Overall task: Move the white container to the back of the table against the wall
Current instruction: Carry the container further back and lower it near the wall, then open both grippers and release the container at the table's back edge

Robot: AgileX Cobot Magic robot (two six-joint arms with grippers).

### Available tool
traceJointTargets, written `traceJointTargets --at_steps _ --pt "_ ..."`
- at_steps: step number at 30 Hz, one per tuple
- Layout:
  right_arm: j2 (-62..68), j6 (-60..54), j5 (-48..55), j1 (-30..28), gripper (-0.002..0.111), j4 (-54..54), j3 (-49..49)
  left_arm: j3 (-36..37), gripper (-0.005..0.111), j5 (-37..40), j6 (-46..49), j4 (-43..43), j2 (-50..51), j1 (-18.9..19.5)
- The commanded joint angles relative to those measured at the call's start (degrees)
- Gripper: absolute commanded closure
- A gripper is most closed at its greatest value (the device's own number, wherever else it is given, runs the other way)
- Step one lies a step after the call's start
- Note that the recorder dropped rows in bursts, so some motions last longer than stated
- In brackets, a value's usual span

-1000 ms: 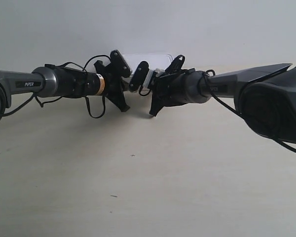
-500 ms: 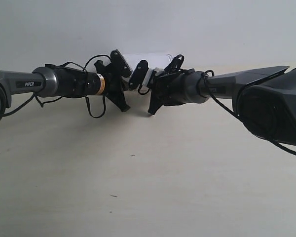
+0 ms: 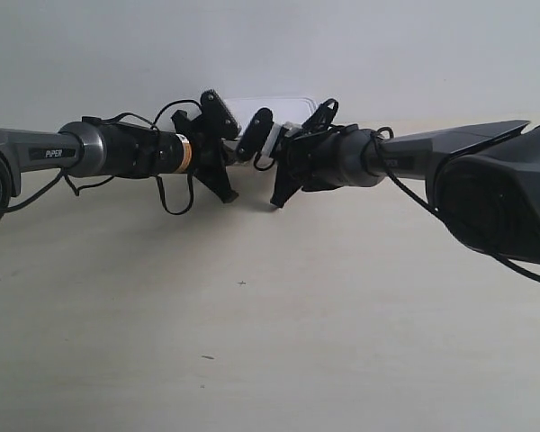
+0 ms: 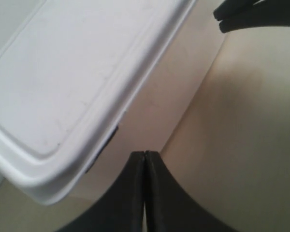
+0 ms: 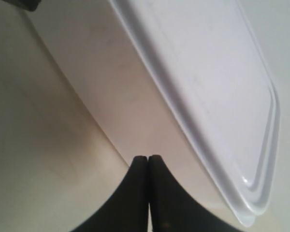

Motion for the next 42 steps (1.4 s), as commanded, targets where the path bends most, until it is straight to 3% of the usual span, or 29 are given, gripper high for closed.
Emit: traceJointTargets --at_steps 1,31,37,42 --pt "1.8 0.8 0.9 -1.0 0.108 -0.4 -2.0 -0.7 0.107 1.8 -0.6 -1.1 -0.3 0.1" --pt "3.8 0.8 6.3 -1.1 0.108 5.1 -8.0 -0.6 0.107 1.1 -4.1 -1.1 -0.3 0.4" --pt "2.7 -3.8 7.0 -1.1 0.108 10.6 -7.5 2.0 0.107 0.3 -5.1 -1.1 -2.6 0.4" --pt "-1.2 -4.8 2.5 -1.1 0.108 11.1 -0.4 5.2 0.107 0.6 -5.1 -0.6 -3.9 0.4"
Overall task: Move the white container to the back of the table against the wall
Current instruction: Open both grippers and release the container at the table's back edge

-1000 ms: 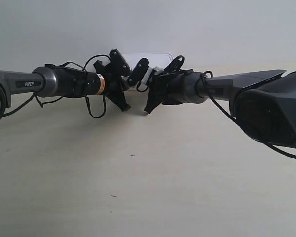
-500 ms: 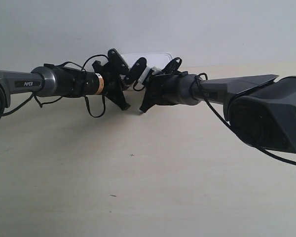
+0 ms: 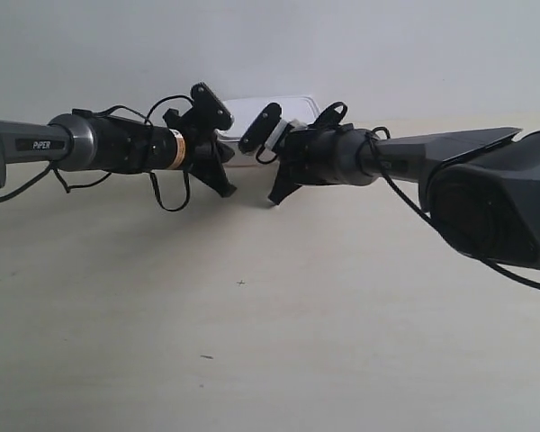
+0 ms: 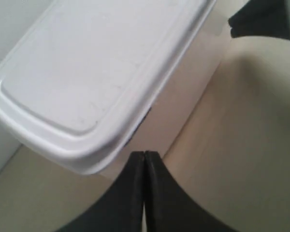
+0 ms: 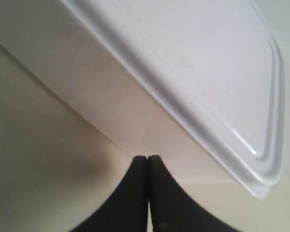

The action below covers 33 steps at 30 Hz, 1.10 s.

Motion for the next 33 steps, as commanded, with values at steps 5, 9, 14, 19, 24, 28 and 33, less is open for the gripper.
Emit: traceJointTargets --at_steps 5,9,14,19,24,28,33 --pt "-5.6 -0.9 -3.3 -1.0 0.108 -1.9 9.2 3.4 0.107 0.7 -0.7 -0.6 -1.3 0.1" --pt "-8.5 -0.2 -5.6 -1.0 0.108 -2.2 12.9 3.3 0.107 -1.0 0.9 -0.6 -1.3 0.1" --pt "-12.4 6.3 -5.1 -1.0 0.108 -7.4 15.8 1.7 0.107 -1.3 2.2 -3.8 -1.3 0.1" --pt "-14.0 6.3 -3.6 -1.0 0.108 -7.3 16.5 1.6 0.107 -0.8 4.0 -5.3 -1.2 0.1" --pt "-15.7 6.5 -3.3 -1.0 0.108 -7.5 17.9 1.3 0.107 0.5 4.7 -5.3 -0.7 0.1" --pt "-17.1 7.0 -3.4 -1.0 0.108 -8.3 19.4 -0.6 0.107 1.3 4.2 -5.7 0.5 0.1" --pt "-17.7 8.1 -1.3 -1.0 0.108 -9.7 20.1 -1.9 0.107 -0.1 4.3 -6.7 0.7 0.1"
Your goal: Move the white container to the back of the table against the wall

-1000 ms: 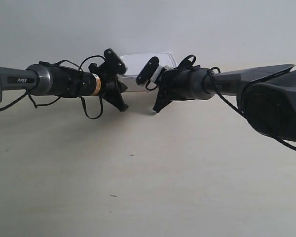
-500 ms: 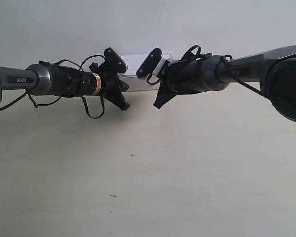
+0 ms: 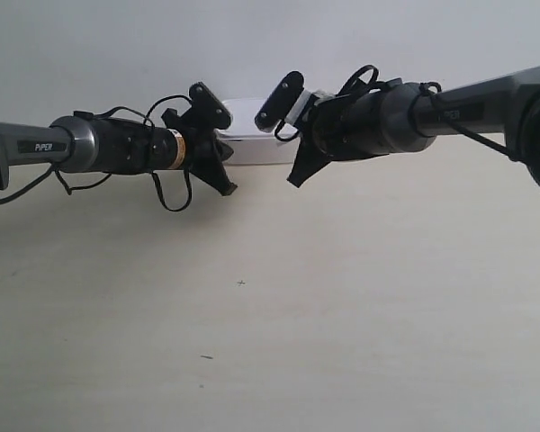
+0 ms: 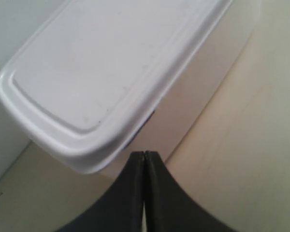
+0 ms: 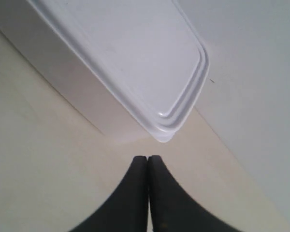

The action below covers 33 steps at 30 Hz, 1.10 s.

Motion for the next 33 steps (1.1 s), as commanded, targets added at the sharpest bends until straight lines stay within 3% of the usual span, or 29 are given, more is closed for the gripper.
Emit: traceJointTargets --at_steps 1,10,20,25,33 --pt "-0.9 0.8 2.1 -0.1 0.108 -1.2 0.6 -1.5 0.107 -0.7 -0.2 -1.4 0.2 0.1" --pt "-0.9 0.9 2.5 -0.1 0.108 -1.7 0.7 0.3 0.107 -0.8 -2.5 -0.8 0.2 0.0" --pt "-3.5 5.9 5.9 -0.1 0.108 -4.0 4.7 11.4 0.107 -0.4 -2.7 0.1 -7.5 0.0" --pt "-9.8 18.3 5.6 -0.1 0.108 -11.0 12.9 19.4 0.107 0.0 -5.3 -0.4 -14.8 0.0" --pt "-24.9 45.3 3.3 -0.1 0.108 -17.7 29.2 35.5 0.107 1.5 -8.2 -8.4 -31.4 -1.7"
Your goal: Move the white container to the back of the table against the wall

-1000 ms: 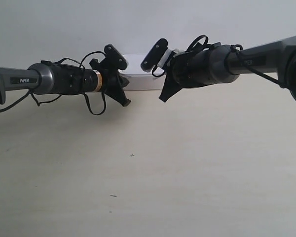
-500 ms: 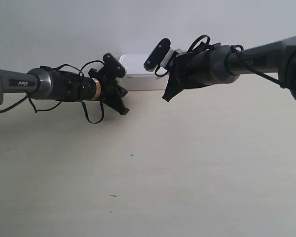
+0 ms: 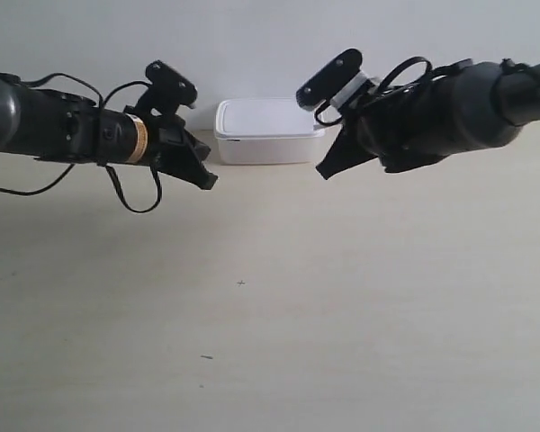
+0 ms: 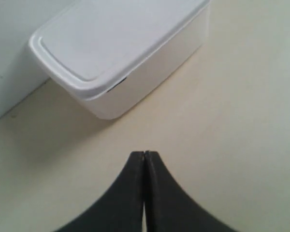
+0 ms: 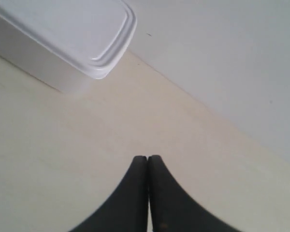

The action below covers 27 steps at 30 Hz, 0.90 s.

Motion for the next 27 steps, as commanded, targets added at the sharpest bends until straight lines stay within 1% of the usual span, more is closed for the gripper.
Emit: traceJointTargets --at_steps 1,3,6,8,12,15,20,27 --pt "-10.0 17.9 -1.8 -0.1 0.108 -3.0 9.5 9.2 0.107 2.4 -1.3 -4.6 -10.7 -1.9" --pt "-14.5 21.4 -2.2 -0.1 0.108 -3.0 13.4 12.9 0.107 4.6 -1.4 -6.5 -15.0 -3.0" --pt "-21.1 23.9 -2.6 -0.1 0.108 -3.0 19.1 18.8 0.107 8.0 -1.4 -8.9 -22.0 -5.2" --pt "-25.5 25.7 -3.1 -0.1 0.108 -3.0 22.5 21.7 0.107 9.2 -1.8 -9.0 -26.1 -6.7" --pt "-35.7 28.8 -6.0 -0.1 0.108 -3.0 29.4 28.8 0.107 11.9 -4.9 -9.0 -35.2 -9.8" --pt "-44.7 30.7 -9.5 -0.1 0.108 -3.0 33.8 34.0 0.107 13.6 -9.0 -9.0 -41.6 -11.4" --pt "-59.8 33.4 -18.8 -0.1 0.108 -3.0 38.5 41.3 0.107 14.0 -15.3 -9.0 -52.4 -12.0" --pt "-78.7 33.8 -34.7 -0.1 0.108 -1.8 39.9 51.8 0.107 14.1 -20.2 -9.0 -67.4 -12.0"
